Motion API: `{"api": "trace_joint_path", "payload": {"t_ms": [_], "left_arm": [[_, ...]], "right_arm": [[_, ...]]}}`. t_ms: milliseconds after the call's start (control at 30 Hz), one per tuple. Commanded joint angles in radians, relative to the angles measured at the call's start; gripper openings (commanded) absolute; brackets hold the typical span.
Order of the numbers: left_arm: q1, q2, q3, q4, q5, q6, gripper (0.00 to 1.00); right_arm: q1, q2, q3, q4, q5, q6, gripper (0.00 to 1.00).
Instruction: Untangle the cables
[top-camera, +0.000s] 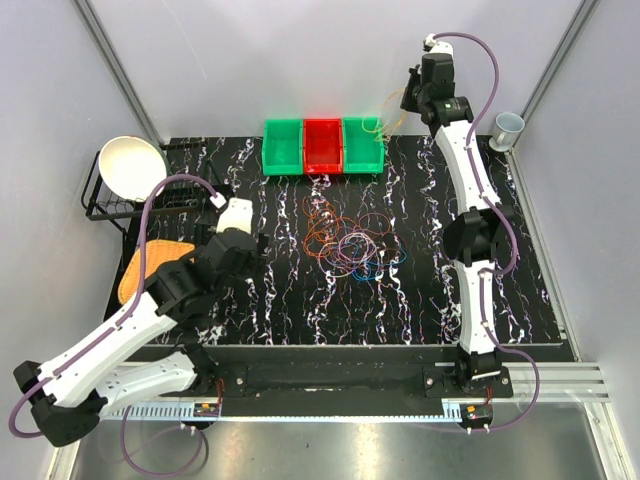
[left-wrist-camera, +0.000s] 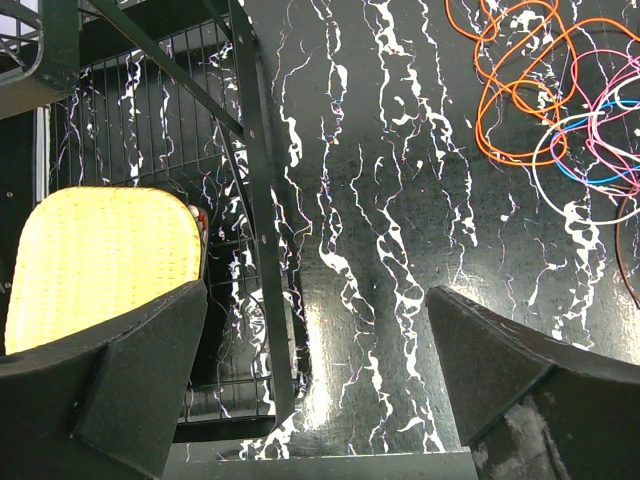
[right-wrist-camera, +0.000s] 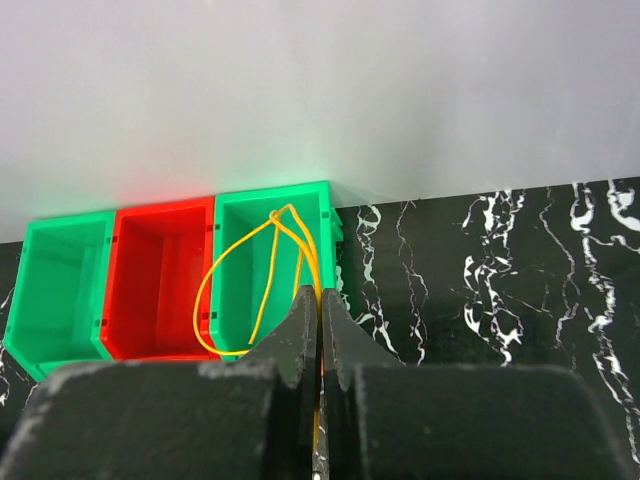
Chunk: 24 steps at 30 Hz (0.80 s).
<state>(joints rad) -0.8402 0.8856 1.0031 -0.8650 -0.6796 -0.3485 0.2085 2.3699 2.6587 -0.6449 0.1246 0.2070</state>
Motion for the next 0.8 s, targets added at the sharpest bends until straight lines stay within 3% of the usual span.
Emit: {"api": "trace_joint_path", "payload": {"t_ms": [0, 367, 767], "left_arm": [[0.015, -0.007, -0.012, 0.058, 0.021, 0.005, 0.99], [0.055, -0.008, -0.017, 0.072, 0.057, 0.016, 0.99], [0.076, -0.011, -0.023, 0.083, 0.071, 0.020, 0.99]], "right_arm": [[-0.018, 0.041, 0.052, 0.085, -0.074, 0.054, 0.00], [-0.031, 0.137, 0.050, 0.206, -0.224, 0.124, 0.00], [-0.026, 0.218, 0.047, 0.295, -0.198, 0.160, 0.00]]}}
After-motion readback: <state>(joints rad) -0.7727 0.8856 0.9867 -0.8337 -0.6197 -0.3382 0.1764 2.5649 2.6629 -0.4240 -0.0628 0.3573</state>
